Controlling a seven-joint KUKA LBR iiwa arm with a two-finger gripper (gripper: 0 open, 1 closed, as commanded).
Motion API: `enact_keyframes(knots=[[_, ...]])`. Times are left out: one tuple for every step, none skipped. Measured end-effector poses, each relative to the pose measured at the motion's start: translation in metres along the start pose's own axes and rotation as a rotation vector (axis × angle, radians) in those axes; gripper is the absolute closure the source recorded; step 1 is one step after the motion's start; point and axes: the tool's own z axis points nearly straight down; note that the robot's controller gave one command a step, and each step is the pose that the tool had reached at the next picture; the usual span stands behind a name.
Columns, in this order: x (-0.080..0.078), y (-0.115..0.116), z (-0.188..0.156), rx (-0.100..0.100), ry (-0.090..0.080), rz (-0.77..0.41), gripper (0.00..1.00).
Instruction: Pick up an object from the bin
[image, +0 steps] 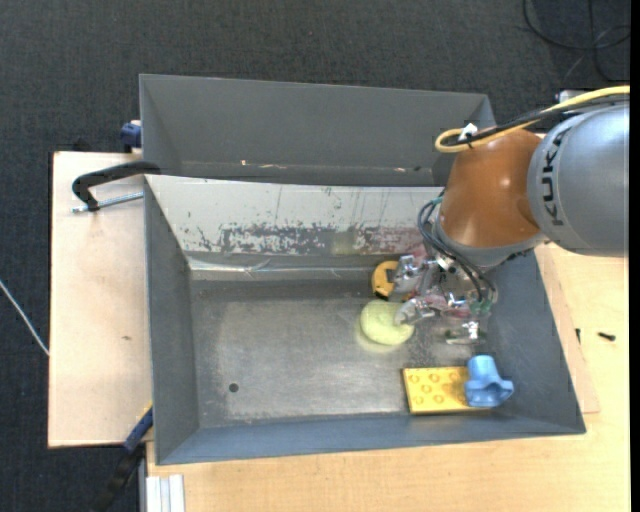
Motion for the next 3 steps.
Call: enact_keyframes(knots=[[-0.0001, 0.0000, 0.0006, -0.001, -0.002, 0.001, 1.00], [-0.0001, 0.0000, 0.0006, -0.001, -0.002, 0.001, 1.00], [-0.0001, 0.0000, 0.0006, -0.001, -0.002, 0.002, 1.00]])
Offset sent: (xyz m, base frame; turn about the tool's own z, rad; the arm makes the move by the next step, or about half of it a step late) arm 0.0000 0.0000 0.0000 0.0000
